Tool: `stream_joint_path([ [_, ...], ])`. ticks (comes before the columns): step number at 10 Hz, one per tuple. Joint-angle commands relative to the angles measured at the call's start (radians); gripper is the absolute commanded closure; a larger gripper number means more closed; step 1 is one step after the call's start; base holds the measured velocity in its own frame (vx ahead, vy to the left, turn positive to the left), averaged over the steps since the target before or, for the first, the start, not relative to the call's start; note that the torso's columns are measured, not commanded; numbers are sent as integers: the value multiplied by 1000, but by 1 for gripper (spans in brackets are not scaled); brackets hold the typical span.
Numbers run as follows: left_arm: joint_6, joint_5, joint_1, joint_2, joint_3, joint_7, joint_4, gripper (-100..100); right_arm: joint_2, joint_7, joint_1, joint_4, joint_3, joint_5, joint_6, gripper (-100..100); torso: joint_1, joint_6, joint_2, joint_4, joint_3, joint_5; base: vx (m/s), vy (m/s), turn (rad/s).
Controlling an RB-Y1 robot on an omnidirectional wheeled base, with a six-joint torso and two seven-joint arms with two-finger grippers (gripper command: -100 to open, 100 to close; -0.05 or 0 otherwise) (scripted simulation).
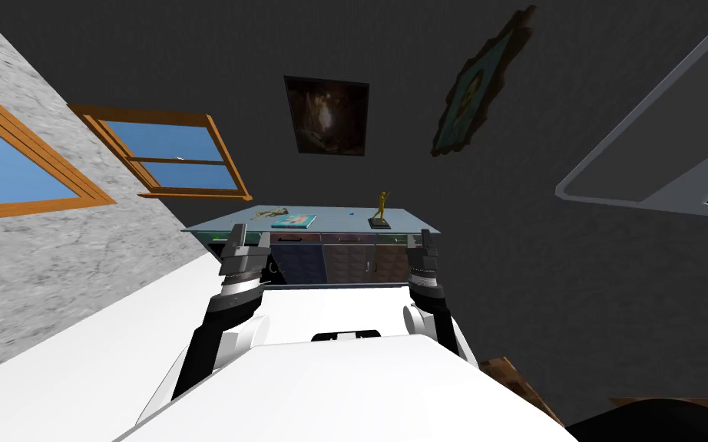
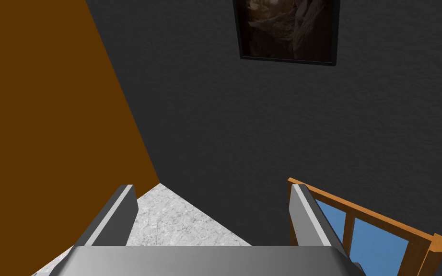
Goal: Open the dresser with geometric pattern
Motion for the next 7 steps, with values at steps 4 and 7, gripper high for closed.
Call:
stream_joint_path([
  [4,-27,-2,-3,67,0,-3,37,-100,0,0,0,0,0,0,0,0,-1,0,190,190,-384,0,19,-18,-7],
  [7,-71,-4,-9,108,0,-9,93,-100,0,0,0,0,0,0,0,0,-1,0,193,194,-390,0,55,-52,-16],
])
